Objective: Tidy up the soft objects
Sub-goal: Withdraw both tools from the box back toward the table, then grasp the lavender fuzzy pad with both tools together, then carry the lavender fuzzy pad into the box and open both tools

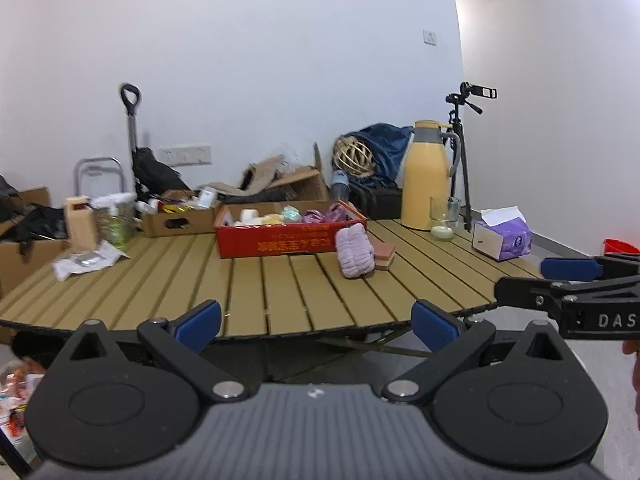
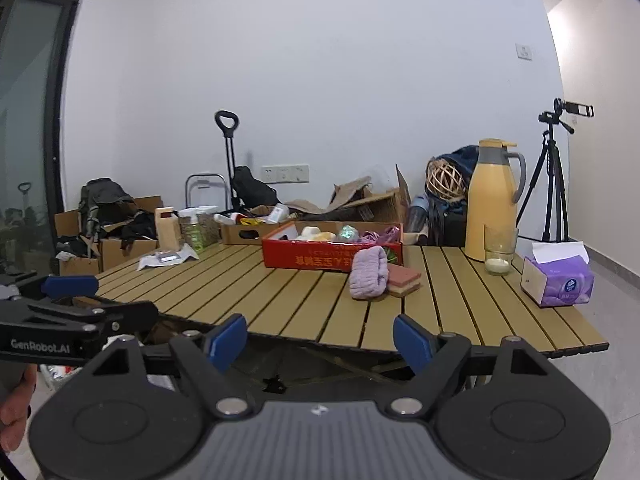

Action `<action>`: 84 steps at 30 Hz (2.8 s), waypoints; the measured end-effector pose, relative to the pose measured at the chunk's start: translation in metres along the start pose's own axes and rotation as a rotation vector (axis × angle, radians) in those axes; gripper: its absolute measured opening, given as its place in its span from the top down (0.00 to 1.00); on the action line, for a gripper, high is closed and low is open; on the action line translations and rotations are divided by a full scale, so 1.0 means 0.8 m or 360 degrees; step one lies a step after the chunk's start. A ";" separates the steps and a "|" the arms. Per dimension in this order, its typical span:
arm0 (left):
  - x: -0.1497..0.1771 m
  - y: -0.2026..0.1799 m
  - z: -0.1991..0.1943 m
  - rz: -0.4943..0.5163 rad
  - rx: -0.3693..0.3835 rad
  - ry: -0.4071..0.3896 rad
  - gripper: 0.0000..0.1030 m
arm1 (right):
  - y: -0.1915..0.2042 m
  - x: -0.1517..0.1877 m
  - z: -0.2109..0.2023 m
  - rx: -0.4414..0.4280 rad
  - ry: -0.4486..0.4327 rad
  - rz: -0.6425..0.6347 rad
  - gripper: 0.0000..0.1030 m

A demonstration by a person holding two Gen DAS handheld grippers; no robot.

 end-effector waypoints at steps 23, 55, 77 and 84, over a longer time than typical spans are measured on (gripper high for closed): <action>-0.006 -0.054 0.483 -0.0175 0.0606 0.0521 0.61 | -0.164 -0.080 0.504 -0.0154 0.0471 -0.0050 0.63; -0.020 0.063 0.473 -0.0754 0.0497 0.0568 0.80 | -0.136 -0.045 0.493 -0.0305 0.0385 0.0337 0.91; -0.119 0.079 0.662 -0.0175 0.0247 0.0671 0.47 | -0.180 -0.121 0.667 -0.0239 0.0532 0.0548 0.85; -0.117 0.092 0.636 -0.0204 0.0206 0.0627 0.38 | -0.190 -0.112 0.657 -0.0245 0.0503 0.0551 0.68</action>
Point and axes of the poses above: each gripper's, at about its wrist camera, not at the fingertips, and z roughly the way its jaws point, y to its left, x to its underside, the point moved 9 cm from there along z, roughly the way its jaws point, and after that the axes turned 5 degrees about -x, right-handed, at the moved point
